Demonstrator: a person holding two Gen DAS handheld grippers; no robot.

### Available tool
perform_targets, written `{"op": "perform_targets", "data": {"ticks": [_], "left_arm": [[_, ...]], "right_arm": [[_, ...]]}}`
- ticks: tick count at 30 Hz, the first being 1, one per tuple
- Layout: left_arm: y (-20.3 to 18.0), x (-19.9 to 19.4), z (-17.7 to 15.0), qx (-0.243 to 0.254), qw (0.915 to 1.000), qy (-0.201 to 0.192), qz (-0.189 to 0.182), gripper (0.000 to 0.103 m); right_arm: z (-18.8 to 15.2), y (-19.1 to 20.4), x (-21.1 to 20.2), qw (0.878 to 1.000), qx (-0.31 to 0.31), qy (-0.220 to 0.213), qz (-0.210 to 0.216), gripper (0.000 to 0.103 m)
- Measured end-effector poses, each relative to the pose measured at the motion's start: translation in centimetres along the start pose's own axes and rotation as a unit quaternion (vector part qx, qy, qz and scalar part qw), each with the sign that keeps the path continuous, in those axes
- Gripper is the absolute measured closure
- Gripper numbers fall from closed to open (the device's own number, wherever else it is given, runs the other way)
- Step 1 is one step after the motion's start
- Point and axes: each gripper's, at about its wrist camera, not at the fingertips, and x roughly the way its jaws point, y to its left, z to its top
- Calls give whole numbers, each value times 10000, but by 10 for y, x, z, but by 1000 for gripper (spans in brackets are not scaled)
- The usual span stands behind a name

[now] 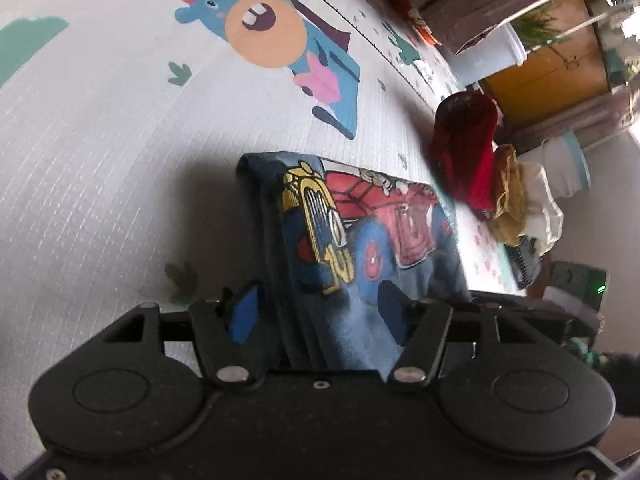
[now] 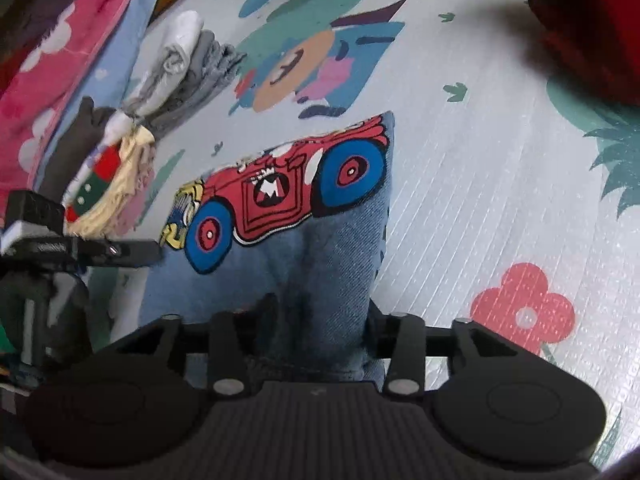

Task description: Fold clothes

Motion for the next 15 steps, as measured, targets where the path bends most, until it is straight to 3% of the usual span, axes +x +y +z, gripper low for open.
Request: {"op": "perform_targets", "data": {"ticks": [4,5,6,7,8,15], "left_arm": [[-6,20,5,253,9995,-89,165,43],[-8,26,6,306,9992,-79,228,49],[-13,29,7,443,9987,-123,213,61],[-19,29,10,626,9978,-194,140,76],[-23,26,14,644,9976,-247,83,80],[-45,2,64,-35,9984,-339,-455,83]], "right_arm": [[-1,-3,12,9999,10,-101,24,48],[-1,-2,16,9999,-9,-143,45,53],[0,0,19,9998,-29,-185,66,68],[2,1,21,9997,13,-214,102,73],[5,2,19,9996,45,-249,159,76],[51,-3,-26,9956,348,-396,774,77]]}}
